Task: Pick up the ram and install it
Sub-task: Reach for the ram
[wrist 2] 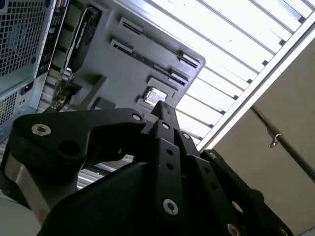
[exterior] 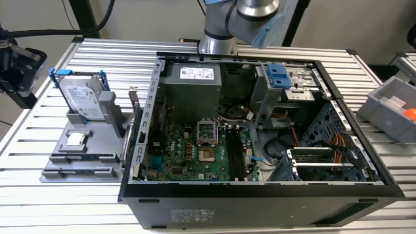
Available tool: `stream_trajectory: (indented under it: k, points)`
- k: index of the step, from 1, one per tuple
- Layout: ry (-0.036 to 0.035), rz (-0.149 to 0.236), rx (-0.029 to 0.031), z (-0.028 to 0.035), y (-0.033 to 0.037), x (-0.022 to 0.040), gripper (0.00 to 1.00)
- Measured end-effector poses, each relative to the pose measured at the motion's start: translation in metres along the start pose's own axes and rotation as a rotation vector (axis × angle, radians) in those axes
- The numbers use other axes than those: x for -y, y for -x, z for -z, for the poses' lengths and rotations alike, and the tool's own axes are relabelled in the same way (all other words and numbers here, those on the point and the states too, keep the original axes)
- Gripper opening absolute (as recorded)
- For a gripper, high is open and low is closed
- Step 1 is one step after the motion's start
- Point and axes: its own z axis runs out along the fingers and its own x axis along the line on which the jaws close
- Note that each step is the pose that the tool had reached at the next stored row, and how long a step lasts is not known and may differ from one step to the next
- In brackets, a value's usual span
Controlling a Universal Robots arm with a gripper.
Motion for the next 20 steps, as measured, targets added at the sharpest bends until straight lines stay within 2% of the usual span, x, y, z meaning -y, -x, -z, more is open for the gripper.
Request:
stream_trajectory:
  k: [20]
  points:
    - [0.0001,0.008,-0.0004,0.0000,-0.0001,0.0000,0.00]
